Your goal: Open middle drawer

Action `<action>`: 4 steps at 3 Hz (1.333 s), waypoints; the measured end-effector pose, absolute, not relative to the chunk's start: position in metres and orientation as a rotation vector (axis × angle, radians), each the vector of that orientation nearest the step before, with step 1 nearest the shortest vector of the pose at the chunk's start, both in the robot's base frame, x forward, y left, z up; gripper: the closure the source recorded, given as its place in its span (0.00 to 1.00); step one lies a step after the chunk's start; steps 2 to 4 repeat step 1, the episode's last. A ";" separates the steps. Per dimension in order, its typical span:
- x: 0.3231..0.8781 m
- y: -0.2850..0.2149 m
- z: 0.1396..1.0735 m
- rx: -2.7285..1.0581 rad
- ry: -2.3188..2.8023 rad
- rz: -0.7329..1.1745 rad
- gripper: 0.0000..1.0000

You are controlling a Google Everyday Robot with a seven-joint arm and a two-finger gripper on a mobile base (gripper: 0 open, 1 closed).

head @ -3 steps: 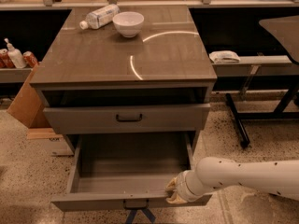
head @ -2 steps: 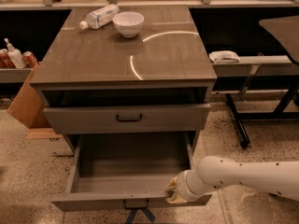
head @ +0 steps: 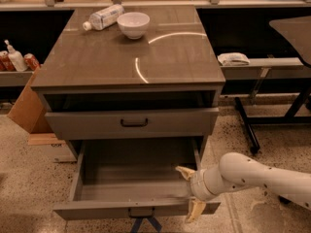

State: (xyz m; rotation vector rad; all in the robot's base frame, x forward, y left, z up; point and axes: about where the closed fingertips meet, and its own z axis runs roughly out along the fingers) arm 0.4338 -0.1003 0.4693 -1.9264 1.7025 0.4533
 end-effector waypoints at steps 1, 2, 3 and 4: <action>0.444 -0.112 0.493 -1.908 1.643 0.430 0.00; 0.444 -0.112 0.493 -1.908 1.643 0.430 0.00; 0.444 -0.112 0.493 -1.908 1.643 0.430 0.00; 0.444 -0.112 0.493 -1.908 1.643 0.430 0.00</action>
Offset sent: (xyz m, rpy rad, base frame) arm 0.0000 0.0000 0.0000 0.0000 0.0000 0.0000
